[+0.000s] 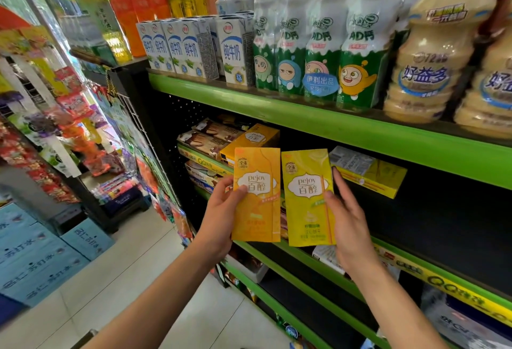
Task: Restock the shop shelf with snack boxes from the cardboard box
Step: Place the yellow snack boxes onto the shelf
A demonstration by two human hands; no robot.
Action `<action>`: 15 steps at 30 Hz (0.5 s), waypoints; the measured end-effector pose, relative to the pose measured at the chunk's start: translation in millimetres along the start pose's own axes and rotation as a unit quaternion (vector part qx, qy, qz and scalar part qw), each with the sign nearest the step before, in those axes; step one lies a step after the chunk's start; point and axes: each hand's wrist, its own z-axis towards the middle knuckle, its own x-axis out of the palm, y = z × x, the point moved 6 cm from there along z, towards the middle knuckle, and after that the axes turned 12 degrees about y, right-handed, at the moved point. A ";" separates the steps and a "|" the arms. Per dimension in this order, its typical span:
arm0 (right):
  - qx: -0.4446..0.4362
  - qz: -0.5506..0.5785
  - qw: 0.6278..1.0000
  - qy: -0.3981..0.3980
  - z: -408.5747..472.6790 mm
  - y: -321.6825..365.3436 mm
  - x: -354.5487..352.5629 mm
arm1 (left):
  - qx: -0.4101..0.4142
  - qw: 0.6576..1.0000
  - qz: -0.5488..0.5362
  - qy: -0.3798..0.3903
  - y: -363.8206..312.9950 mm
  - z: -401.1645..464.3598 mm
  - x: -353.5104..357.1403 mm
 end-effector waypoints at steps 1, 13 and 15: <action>0.000 0.000 1.000 -0.002 0.0 -0.6 -0.5 | -0.004 1.000 -0.002 0.001 3.2 -0.5 1.5; -0.012 -0.010 1.000 -0.010 0.7 -3.0 -0.3 | 0.004 0.999 -0.043 0.010 25.8 -1.2 7.1; -0.012 -0.009 1.000 -0.008 1.2 -3.1 1.0 | 0.005 0.999 -0.042 0.011 25.2 -0.1 6.8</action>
